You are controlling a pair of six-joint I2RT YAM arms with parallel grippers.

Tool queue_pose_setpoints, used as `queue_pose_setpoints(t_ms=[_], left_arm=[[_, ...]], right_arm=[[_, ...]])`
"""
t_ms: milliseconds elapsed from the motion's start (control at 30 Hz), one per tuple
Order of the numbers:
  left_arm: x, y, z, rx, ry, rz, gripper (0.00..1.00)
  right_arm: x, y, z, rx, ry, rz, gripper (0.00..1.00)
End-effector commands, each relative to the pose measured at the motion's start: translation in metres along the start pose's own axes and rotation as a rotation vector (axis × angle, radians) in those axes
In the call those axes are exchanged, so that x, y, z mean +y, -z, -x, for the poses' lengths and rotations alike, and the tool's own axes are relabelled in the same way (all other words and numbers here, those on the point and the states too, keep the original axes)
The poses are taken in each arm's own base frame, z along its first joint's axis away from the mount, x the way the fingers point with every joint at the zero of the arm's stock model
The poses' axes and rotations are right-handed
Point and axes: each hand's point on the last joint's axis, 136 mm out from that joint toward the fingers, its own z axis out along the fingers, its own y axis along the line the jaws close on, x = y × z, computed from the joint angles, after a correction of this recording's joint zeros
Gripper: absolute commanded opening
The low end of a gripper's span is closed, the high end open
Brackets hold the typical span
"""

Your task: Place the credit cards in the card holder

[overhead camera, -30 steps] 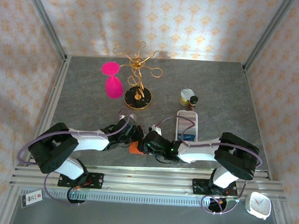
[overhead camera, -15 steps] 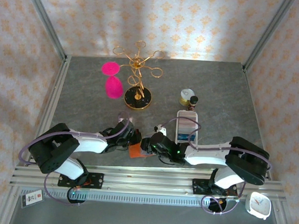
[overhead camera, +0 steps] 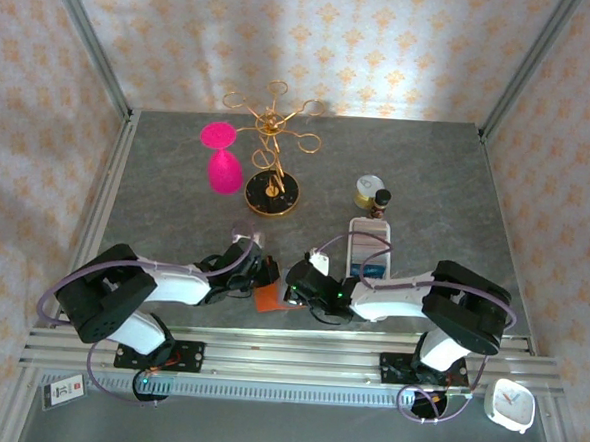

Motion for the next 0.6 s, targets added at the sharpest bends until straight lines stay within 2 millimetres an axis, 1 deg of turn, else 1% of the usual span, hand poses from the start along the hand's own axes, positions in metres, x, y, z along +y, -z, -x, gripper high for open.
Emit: queue_pose_setpoints(t_ms=[0,67,167,233,300,400,467,567], left_arm=[[0.014,0.005,-0.003,-0.012,0.003,0.032,0.04],[0.012,0.010,0.001,-0.034,0.008,0.018,0.04],[0.004,0.020,0.008,-0.080,0.014,-0.031,0.05],[-0.005,0.026,0.013,-0.099,0.013,-0.063,0.09],[-0.013,0.032,0.017,-0.115,0.012,-0.096,0.15],[-0.020,0.039,0.023,-0.140,0.016,-0.118,0.18],[-0.017,0.044,0.027,-0.163,0.023,-0.099,0.17],[-0.011,0.050,0.032,-0.197,0.028,-0.070,0.17]], right_arm=[[-0.018,-0.002,0.000,-0.009,-0.013,-0.077,0.02],[-0.020,-0.002,-0.002,-0.005,-0.014,-0.079,0.02],[-0.018,-0.002,-0.004,0.003,-0.014,-0.057,0.02],[-0.014,-0.002,-0.004,0.005,-0.011,-0.036,0.03],[-0.010,-0.001,-0.004,0.001,0.000,-0.023,0.04],[0.005,0.002,-0.003,0.001,0.022,0.035,0.07],[0.020,0.005,-0.002,0.005,0.038,0.089,0.08],[0.035,0.010,-0.001,0.003,0.051,0.148,0.09]])
